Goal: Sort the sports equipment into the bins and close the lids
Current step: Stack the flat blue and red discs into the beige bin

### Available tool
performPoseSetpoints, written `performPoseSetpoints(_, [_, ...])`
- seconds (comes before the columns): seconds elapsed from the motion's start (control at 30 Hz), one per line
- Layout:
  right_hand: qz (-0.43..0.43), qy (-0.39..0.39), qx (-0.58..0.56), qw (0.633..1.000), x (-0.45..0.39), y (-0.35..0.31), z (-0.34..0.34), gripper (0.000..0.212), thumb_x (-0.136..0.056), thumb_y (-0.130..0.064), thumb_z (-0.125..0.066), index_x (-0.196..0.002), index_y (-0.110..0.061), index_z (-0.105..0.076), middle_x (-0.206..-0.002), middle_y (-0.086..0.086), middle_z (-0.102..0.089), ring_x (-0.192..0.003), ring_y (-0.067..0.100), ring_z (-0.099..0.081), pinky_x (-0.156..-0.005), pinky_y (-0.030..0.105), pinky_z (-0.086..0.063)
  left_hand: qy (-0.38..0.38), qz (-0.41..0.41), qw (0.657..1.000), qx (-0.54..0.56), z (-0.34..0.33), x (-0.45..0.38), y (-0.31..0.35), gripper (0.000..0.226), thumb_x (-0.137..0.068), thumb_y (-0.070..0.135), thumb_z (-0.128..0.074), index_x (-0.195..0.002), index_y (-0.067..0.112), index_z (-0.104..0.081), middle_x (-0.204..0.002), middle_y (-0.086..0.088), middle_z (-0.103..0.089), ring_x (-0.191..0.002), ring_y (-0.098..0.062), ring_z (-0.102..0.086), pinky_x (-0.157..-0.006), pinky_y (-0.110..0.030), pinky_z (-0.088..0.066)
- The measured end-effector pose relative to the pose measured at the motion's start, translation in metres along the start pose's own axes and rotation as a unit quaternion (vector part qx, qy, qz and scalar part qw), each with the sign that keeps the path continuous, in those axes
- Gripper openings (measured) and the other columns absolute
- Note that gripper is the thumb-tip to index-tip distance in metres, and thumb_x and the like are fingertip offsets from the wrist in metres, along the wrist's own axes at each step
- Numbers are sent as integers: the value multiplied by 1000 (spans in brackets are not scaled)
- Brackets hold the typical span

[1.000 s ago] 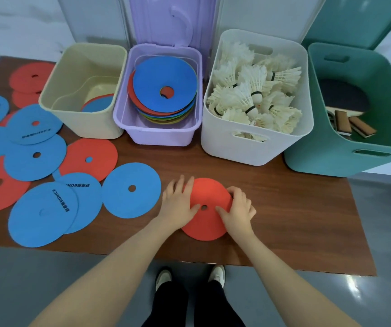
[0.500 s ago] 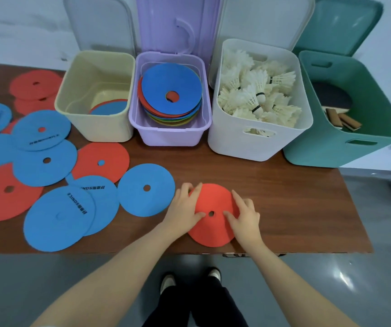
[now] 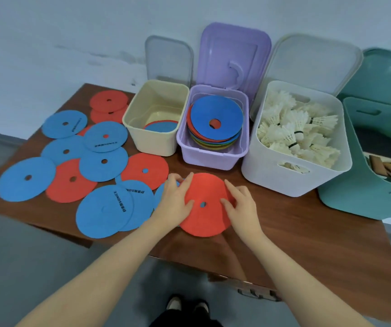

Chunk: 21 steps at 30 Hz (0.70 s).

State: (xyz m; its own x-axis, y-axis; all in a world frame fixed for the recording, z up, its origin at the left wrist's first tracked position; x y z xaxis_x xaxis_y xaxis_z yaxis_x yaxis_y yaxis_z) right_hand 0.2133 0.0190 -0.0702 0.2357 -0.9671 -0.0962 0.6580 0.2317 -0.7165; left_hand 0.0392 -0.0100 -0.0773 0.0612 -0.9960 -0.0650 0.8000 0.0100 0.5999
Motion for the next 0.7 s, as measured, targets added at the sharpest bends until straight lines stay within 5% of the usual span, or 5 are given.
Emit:
performPoseSetpoints(0.1, [50,7,-13,999,-31,-35,2,48,-86,-9,-62,-132,-15,-51,-101,2,-50,-91,19,-54,-83,28,-44,68,-12,997,-30,40,-16,-1,72,-79,15,-68,-142,10,-34,-113,-18,-38,-104,-31,-39,-90,-32,-34])
performPoseSetpoints(0.2, [73,4,-31,997,-60,-66,-1,50,-87,-9,-61,-135,-16,-48,-104,3,-50,-95,14,-50,-85,24,-40,109,-21,992,-60,76,-34,-4,71,-78,20,-67,-141,9,-37,-110,-17,-39,-101,-28,-39,-87,-28,-31])
performPoseSetpoints(0.4, [96,36,-40,994,-118,-117,-13,50,-86,-8,-62,-134,-16,-49,-100,2,-46,-84,12,-46,-81,18,-36,158,-35,984,-70,132,-84,-26,68,-76,17,-68,-138,6,-41,-117,-20,-39,-108,-31,-40,-96,-39,-37])
performPoseSetpoints(0.7, [70,92,-34,993,-224,-164,-41,44,-86,-9,-61,-129,-13,-54,-97,3,-49,-85,13,-47,-75,14,-30,145,-58,981,-112,188,-189,-71,64,-77,18,-65,-135,5,-42,-122,-22,-39,-100,-38,-42,-88,-45,-40])
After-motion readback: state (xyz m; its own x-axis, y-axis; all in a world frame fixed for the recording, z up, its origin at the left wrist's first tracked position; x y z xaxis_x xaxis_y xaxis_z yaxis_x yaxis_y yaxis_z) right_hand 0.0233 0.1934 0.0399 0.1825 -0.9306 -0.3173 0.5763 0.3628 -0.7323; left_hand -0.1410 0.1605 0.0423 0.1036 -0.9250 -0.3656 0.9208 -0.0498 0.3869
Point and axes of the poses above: each hand's wrist, its own x-axis away from the middle knuckle, its own z-axis out of the back of the hand, y = z × x, the point moved 8 cm from there along -x, towards the middle knuckle
